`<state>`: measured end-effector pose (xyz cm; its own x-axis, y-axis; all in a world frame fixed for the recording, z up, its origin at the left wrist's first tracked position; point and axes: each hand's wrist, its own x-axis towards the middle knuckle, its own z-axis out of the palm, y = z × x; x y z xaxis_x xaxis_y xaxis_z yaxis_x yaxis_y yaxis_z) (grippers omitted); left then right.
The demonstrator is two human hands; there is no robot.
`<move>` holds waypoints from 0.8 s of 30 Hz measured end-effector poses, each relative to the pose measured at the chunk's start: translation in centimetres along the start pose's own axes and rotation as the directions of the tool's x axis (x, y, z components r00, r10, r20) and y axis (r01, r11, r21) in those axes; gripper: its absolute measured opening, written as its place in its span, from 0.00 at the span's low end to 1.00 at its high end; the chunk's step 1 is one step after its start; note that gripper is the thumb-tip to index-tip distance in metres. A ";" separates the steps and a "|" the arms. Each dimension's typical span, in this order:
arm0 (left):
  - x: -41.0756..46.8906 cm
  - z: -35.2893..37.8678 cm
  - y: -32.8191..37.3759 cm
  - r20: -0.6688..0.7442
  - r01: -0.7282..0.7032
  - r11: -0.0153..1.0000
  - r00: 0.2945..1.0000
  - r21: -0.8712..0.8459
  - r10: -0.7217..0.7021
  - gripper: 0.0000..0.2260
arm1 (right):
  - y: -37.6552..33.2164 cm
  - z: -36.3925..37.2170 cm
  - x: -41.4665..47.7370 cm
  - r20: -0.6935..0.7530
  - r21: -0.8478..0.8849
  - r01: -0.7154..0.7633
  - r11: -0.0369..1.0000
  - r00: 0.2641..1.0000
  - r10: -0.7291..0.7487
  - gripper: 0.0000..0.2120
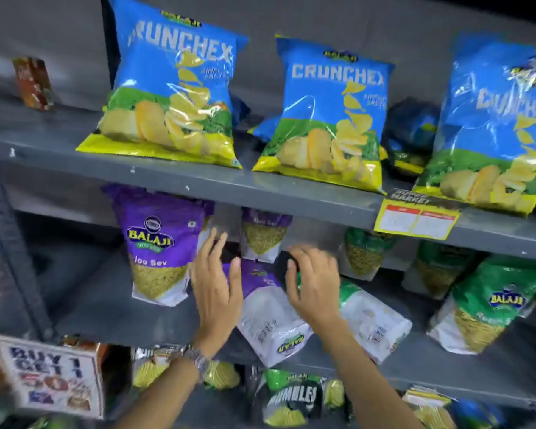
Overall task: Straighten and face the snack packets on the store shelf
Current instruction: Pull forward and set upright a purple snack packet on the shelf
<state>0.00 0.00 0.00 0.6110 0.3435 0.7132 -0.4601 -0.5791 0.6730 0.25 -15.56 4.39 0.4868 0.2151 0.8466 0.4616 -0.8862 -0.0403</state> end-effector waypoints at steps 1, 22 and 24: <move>-0.9 0.9 -2.1 0.010 0.187 0.982 0.982 -0.025 -0.187 0.23 | 0.5 1.4 -0.6 0.144 -0.019 -0.065 0.998 0.987 0.067 0.09; -2.1 4.9 -6.9 0.452 0.830 0.505 0.553 -0.236 -0.700 0.18 | 8.7 9.1 -4.2 0.882 0.277 -0.948 0.156 0.315 0.351 0.35; 0.2 5.6 -7.3 0.437 0.735 0.626 0.668 -0.261 -0.602 0.18 | 8.9 10.0 -2.8 0.829 0.348 -0.919 0.187 0.395 0.397 0.38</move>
<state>7.09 0.22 -5.88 0.9668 0.2550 -0.0146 -0.0069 0.0830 0.9965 10.43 -19.92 -3.70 0.9899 0.0735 -0.1216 -0.1027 -0.2207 -0.9699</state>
